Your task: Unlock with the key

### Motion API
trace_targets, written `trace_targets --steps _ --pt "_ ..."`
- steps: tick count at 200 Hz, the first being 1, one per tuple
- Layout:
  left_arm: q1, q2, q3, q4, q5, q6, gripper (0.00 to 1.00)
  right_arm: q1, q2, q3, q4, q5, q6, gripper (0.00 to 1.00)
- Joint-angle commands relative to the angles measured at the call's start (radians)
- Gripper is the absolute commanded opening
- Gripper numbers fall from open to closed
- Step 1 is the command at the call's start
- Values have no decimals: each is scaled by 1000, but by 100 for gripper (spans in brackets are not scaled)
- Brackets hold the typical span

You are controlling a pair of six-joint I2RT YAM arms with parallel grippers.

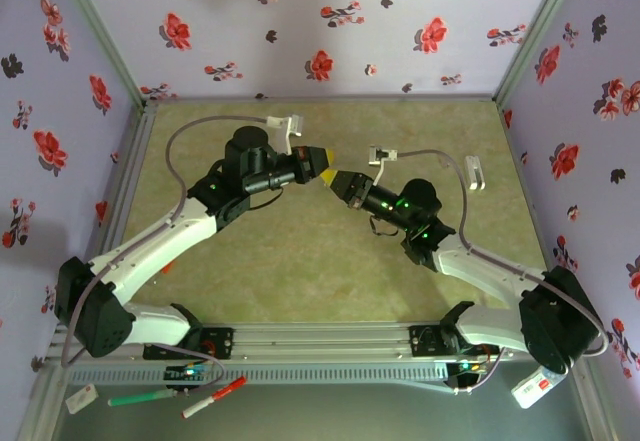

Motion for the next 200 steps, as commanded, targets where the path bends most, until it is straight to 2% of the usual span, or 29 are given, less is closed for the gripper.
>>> trace_targets --steps 1,23,43,70,79,93,119,146,177,200 --pt "-6 -8 -14 26 -9 21 0 8 -11 -9 55 -14 16 7" --pt "-6 -4 -19 37 -13 18 0 9 -16 -11 66 -20 25 0" --pt "2 -13 -23 11 -52 18 1 9 -36 -7 17 -7 15 0" --pt "72 -73 -28 -93 -111 22 67 13 -93 24 -212 42 -61 0" --pt "111 -100 -18 -180 -154 30 80 16 -115 39 -306 69 -93 0" --pt "195 -136 3 -341 -218 48 92 27 -143 74 -458 110 -144 0" --pt "387 -110 75 -629 -266 137 97 39 -167 117 -643 158 -203 0" --pt "529 53 170 -832 -401 315 100 63 -167 150 -779 199 -226 0" --pt "642 272 265 -914 -498 455 100 88 -173 148 -854 237 -235 0" --pt "710 432 326 -934 -507 505 99 91 -186 127 -867 242 -226 0"
